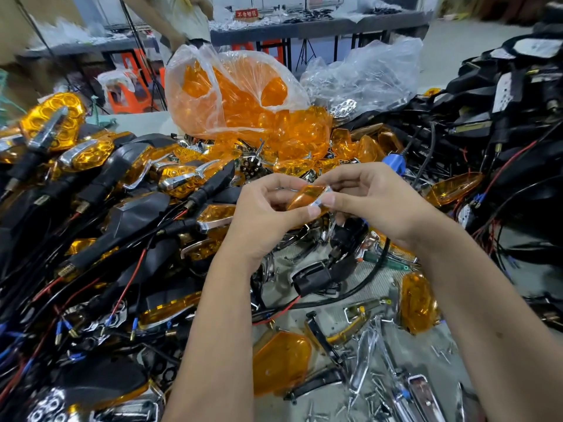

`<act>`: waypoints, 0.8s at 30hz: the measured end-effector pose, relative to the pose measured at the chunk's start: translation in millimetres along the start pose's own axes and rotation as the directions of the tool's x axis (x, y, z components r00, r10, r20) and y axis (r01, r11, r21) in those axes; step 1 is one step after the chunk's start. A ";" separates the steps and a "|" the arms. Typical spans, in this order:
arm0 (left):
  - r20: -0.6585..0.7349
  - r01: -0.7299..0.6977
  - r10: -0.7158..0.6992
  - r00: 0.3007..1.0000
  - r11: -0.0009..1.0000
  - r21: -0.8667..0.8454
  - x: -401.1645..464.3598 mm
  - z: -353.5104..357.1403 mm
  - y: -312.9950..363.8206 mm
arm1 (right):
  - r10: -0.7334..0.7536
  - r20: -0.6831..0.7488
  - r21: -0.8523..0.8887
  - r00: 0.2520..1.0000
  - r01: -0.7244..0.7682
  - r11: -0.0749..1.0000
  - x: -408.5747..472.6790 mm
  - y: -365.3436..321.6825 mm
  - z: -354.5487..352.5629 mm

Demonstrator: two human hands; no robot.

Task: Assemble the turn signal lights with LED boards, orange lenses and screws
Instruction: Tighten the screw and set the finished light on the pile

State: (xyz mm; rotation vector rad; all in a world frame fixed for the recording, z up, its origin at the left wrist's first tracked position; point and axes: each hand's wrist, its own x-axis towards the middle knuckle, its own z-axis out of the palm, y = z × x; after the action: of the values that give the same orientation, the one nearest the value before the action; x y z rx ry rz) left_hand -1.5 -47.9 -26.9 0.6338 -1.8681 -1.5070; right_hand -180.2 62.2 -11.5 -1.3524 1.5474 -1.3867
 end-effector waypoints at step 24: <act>0.007 -0.122 0.122 0.993 0.990 0.072 4.9 22.0 2.6 | -0.109 -0.084 -0.156 0.990 0.095 0.983 -8.1 -6.8 -9.8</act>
State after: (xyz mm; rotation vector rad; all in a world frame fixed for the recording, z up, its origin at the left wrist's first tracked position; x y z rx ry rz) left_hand -21.0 -36.3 -26.4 0.5405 -1.9340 -1.3681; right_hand -185.4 73.4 -4.0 -1.4955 1.6943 -1.4359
